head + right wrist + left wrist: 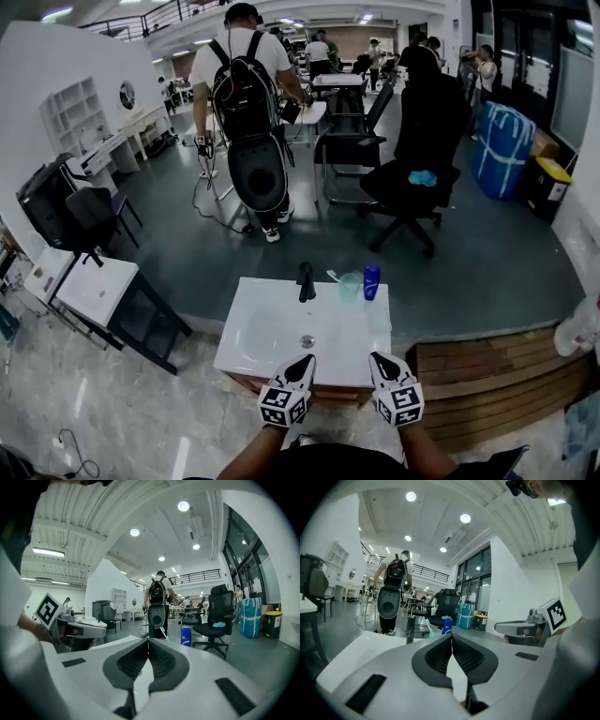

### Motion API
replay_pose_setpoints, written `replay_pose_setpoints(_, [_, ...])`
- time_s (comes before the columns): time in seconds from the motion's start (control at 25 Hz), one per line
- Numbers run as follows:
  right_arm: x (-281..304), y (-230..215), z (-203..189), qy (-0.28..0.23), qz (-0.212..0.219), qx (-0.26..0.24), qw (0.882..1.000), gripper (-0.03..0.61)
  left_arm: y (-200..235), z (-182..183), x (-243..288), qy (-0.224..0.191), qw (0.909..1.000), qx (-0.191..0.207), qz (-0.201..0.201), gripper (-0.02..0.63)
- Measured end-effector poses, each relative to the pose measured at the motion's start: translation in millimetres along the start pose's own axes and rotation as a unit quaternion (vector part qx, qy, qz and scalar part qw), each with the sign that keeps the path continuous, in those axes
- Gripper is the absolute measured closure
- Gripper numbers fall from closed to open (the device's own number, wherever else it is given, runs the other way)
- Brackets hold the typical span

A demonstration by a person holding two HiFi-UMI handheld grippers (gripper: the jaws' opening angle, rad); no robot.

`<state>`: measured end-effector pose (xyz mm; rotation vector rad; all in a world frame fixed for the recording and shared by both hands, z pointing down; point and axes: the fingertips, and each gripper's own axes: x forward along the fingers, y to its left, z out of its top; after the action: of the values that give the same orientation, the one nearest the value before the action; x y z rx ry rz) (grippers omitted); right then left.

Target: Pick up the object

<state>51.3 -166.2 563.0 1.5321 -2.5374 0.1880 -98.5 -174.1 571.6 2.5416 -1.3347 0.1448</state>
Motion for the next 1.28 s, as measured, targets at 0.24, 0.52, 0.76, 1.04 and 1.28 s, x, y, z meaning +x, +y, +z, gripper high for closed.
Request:
replay_pose_setpoints(0.24, [27,9,-6,0.010,-0.023,0.000,1.000,0.560,32,-6,4,0.011,0.9998,-0.002,-0.015,0.592])
replay_pose_setpoints(0.52, [34,1,-18,0.025,-0.074,-0.003,0.997,0.560,56,-22,11,0.026,0.9992,-0.008,-0.030,0.592])
replay_pose_setpoints(0.76, [44,-23,-38,0.055,-0.106,0.007,0.993,0.560,56,-29,35,0.044,0.9979,-0.014,-0.046,0.592])
replay_pose_setpoints(1.04, [80,-60,-66,0.094,-0.118,0.024,0.988,0.560,66,-26,73,0.054,0.9976,-0.011,-0.043,0.592])
replay_pose_setpoints(1.28, [94,-82,-95,0.125,-0.122,0.036,0.984,0.550,66,-35,98,0.069,0.9970,-0.014,-0.031,0.592])
